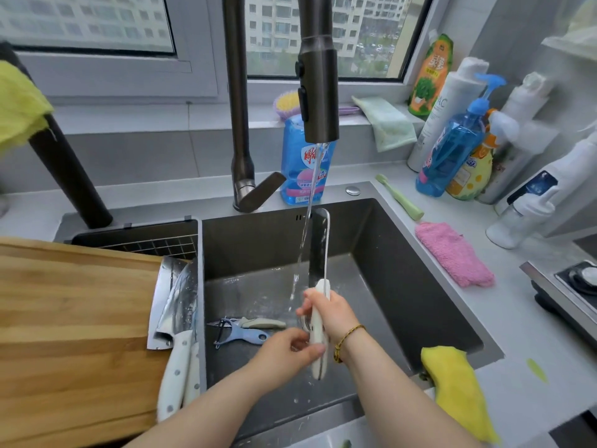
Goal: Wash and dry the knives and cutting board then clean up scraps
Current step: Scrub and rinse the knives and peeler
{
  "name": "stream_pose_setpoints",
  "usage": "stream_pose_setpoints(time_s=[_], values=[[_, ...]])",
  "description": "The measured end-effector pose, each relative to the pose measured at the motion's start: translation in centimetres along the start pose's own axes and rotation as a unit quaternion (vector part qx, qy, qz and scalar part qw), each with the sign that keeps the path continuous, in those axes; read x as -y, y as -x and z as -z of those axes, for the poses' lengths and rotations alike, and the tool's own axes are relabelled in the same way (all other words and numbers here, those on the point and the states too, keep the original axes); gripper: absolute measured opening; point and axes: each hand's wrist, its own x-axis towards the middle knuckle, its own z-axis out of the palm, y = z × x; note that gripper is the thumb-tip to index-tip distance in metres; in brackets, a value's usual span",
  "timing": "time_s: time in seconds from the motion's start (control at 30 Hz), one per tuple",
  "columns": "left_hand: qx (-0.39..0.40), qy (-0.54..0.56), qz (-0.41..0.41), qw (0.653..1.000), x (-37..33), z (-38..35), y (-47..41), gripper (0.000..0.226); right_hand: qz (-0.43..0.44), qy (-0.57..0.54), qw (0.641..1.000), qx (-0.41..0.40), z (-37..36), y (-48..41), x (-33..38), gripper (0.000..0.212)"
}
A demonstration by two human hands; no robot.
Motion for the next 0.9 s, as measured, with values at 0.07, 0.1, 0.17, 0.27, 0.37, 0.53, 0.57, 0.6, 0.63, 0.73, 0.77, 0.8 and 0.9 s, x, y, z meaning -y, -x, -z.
stream_pose_setpoints(time_s=[0.07, 0.1, 0.17, 0.27, 0.37, 0.53, 0.57, 0.6, 0.63, 0.73, 0.77, 0.8, 0.9], values=[[0.014, 0.025, -0.004, 1.0, -0.8, 0.1, 0.1, 0.014, -0.018, -0.077, 0.997, 0.013, -0.4, 0.1, -0.1, 0.023], [0.014, 0.036, -0.007, 0.999, -0.9, 0.2, 0.1, 0.016, -0.022, -0.1, 0.994, 0.02, -0.5, 0.1, -0.2, 0.021], [0.007, 0.053, -0.008, 0.999, -0.7, 0.3, 0.3, 0.016, -0.019, -0.101, 0.994, 0.039, -0.1, 0.1, -0.2, 0.019], [-0.046, -0.003, -0.01, 0.999, -0.2, 1.3, 0.7, 0.017, -0.012, -0.025, 0.998, 0.054, 0.5, -0.1, 0.0, 0.015], [-0.1, -0.096, -0.018, 0.99, 0.0, 3.0, 0.9, 0.016, -0.013, -0.059, 0.997, 0.049, 0.7, -0.5, 0.1, 0.011], [-0.04, -0.134, 0.023, 0.99, -0.8, 4.4, 0.2, 0.026, -0.022, -0.032, 0.996, 0.086, 0.4, -0.7, 0.0, 0.012], [-0.029, -0.113, 0.032, 0.993, -1.0, 4.5, 0.2, 0.027, -0.025, -0.025, 0.994, 0.104, 0.1, -0.7, 0.1, 0.013], [-0.032, -0.101, 0.037, 0.994, -1.2, 4.5, 0.2, 0.026, -0.029, -0.028, 0.992, 0.122, -0.2, -0.7, 0.2, 0.013], [-0.046, -0.112, 0.037, 0.992, -1.4, 4.6, 0.2, 0.026, -0.034, -0.038, 0.99, 0.135, -0.7, -0.7, 0.4, 0.012], [-0.105, -0.201, 0.04, 0.973, -1.4, 5.0, 0.8, 0.021, -0.052, -0.081, 0.984, 0.147, -1.7, -0.7, 0.6, 0.012], [-0.117, -0.219, 0.044, 0.968, -1.4, 5.2, 1.1, 0.02, -0.055, -0.095, 0.983, 0.146, -2.0, -0.8, 0.5, 0.011], [-0.126, -0.238, 0.047, 0.962, -1.3, 5.5, 1.3, 0.021, -0.056, -0.114, 0.982, 0.138, -2.1, -1.0, 0.4, 0.01], [-0.142, -0.294, 0.043, 0.944, -0.8, 6.4, 1.9, 0.024, -0.067, -0.186, 0.979, 0.059, -2.1, -2.2, 0.5, 0.013]])
